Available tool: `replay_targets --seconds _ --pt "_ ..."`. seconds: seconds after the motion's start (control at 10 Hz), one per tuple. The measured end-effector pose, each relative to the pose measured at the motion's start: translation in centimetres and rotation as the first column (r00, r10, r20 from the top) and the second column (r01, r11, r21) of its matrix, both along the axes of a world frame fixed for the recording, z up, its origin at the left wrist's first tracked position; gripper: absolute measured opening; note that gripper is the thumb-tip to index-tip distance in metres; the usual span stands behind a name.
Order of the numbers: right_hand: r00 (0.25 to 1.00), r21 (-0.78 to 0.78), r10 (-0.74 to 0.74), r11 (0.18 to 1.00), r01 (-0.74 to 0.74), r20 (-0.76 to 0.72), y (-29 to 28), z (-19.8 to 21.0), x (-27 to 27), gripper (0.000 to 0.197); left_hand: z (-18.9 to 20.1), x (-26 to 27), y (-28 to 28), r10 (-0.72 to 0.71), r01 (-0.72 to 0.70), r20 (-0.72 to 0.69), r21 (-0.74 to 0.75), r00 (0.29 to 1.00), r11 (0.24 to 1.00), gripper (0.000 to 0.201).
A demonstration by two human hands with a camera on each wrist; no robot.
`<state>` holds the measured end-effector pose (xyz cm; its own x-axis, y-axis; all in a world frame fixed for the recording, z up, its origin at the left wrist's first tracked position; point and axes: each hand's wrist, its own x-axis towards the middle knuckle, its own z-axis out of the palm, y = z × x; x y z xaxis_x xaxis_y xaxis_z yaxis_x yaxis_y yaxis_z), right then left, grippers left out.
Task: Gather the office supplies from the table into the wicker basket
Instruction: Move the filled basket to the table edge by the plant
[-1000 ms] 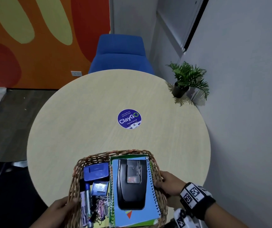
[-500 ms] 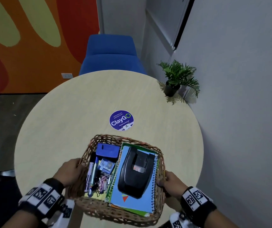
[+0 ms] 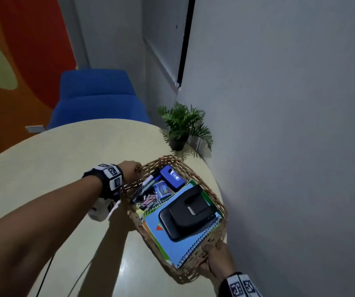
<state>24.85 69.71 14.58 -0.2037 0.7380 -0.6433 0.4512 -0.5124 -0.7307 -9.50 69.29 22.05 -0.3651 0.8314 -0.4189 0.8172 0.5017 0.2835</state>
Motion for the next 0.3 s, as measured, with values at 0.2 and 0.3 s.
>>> replay_targets --seconds 0.2,0.3 --pt "0.924 -0.272 -0.35 0.914 0.301 -0.153 4.0 -1.9 -2.2 0.033 -0.8 -0.2 11.4 -0.11 0.106 -0.126 -0.039 0.986 0.994 0.024" --pt "0.907 -0.296 -0.387 0.897 0.329 -0.166 5.5 -3.6 -3.5 0.025 -1.9 -0.2 15.1 -0.119 0.111 -0.144 -0.062 0.982 0.992 0.024"
